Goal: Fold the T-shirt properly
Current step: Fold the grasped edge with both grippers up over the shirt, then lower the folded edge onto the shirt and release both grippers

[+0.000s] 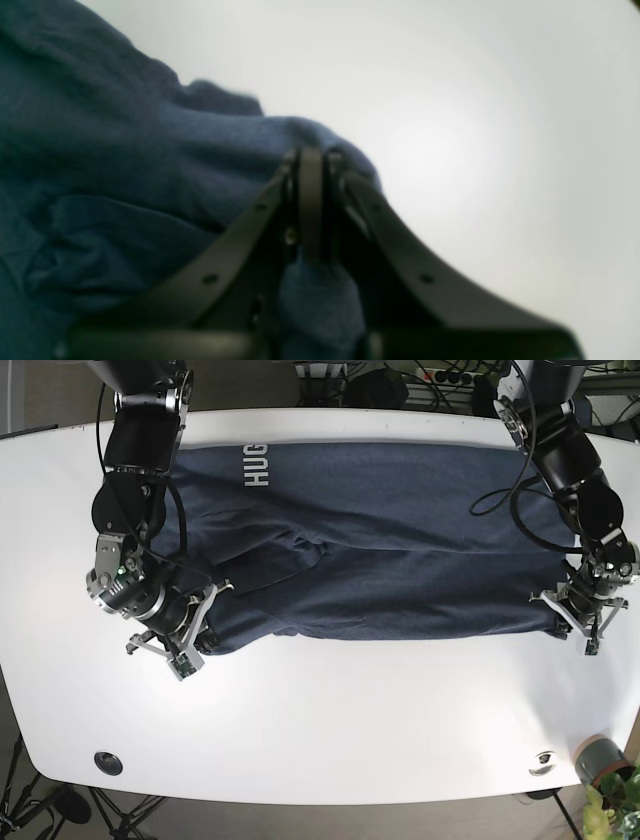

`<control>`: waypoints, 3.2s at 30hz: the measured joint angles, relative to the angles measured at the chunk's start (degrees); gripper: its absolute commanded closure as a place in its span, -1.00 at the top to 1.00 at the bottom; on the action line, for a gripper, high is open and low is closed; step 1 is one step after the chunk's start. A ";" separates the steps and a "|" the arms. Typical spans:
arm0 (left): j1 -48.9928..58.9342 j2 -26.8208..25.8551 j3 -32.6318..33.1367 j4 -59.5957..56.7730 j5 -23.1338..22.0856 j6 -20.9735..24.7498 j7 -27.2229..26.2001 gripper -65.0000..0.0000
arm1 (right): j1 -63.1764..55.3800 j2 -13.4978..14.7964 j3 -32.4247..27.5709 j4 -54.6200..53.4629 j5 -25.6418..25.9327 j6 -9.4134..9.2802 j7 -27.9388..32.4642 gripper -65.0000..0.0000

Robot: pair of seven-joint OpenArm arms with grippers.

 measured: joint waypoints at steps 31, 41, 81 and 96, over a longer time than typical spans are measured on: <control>18.99 2.05 -6.69 14.62 -0.17 -5.38 2.97 -1.00 | -27.63 -1.11 7.76 19.85 5.55 0.20 -2.86 -1.00; 20.31 1.79 -6.56 12.07 0.07 -5.38 3.06 -1.00 | -29.77 -1.38 7.80 18.01 5.95 -0.74 -2.10 -0.94; 22.64 -0.07 -3.93 9.09 -0.66 -5.20 1.27 -0.25 | -18.82 -1.38 7.80 2.91 12.94 -11.17 -6.78 0.18; 23.50 -0.81 -1.36 8.07 -0.85 -4.74 -3.37 -0.25 | -19.39 -3.85 7.93 4.83 12.94 -10.69 -6.82 -1.00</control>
